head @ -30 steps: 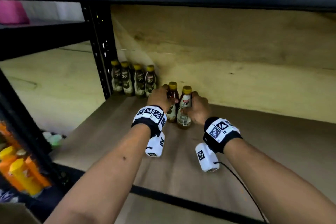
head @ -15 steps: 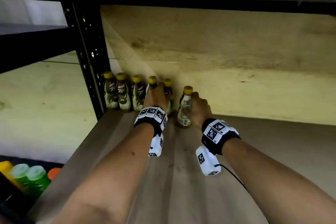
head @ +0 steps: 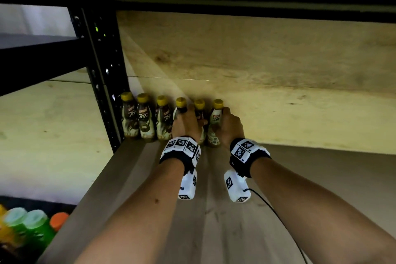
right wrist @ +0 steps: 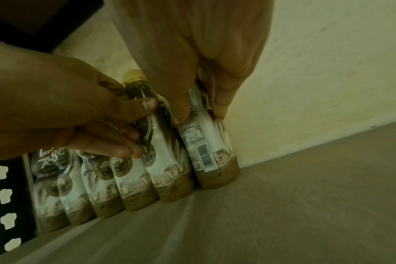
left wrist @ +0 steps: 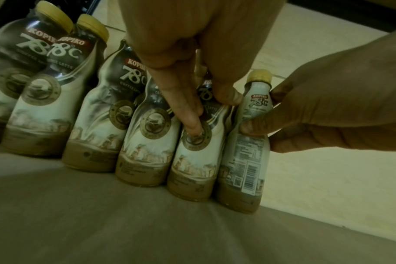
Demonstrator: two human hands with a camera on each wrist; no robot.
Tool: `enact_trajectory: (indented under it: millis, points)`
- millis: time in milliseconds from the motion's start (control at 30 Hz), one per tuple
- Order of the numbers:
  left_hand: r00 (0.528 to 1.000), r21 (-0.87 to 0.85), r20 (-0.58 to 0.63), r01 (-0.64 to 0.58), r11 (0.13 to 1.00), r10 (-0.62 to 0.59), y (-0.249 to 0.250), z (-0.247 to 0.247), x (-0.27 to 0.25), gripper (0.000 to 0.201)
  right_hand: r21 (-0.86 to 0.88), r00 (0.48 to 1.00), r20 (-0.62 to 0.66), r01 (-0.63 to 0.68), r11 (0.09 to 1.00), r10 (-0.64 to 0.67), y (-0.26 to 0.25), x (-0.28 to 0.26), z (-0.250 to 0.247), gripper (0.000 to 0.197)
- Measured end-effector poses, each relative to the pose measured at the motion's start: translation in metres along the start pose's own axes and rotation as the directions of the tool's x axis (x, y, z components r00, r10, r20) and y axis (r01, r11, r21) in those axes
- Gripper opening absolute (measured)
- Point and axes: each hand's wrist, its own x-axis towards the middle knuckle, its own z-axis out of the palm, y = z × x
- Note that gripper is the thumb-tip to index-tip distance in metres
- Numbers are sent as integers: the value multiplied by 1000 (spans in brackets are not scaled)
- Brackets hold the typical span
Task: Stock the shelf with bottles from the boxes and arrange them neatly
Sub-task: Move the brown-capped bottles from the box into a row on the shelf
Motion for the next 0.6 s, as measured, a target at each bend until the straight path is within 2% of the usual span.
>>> enact_trajectory:
  millis: [100, 167, 233, 300, 367, 433, 500, 600]
  points:
    - [1000, -6, 9, 7, 1000, -7, 3, -4, -4, 48, 54, 1000, -1, -5, 999, 5, 1, -2, 0, 47]
    - [999, 29, 34, 5, 1000, -6, 4, -6, -8, 52, 135, 999, 42, -30, 990, 25, 1, -7, -4, 51]
    - [996, 72, 73, -52, 996, 47, 2, -9, -18, 58, 248, 992, 116, -83, 965, 56, 1, -16, -10, 62]
    - [993, 25, 79, -94, 995, 91, -2, -13, -30, 61, 318, 984, 165, -114, 941, 64, 3, -25, -18, 68]
    - [987, 30, 101, -127, 991, 123, -7, -17, -42, 69, 280, 981, 192, -84, 956, 31, 6, -39, -29, 65]
    - [978, 83, 134, -174, 981, 162, -6, -23, -55, 73, 172, 972, 234, -30, 985, -11, 13, -56, -40, 55]
    - [966, 122, 174, -216, 969, 194, 0, -30, -71, 58, 97, 944, 326, 11, 995, -43, 25, -77, -47, 48]
    - [918, 131, 332, -274, 953, 218, 23, -39, -111, 34, 14, 875, 483, 34, 999, -36, 53, -113, -60, 45]
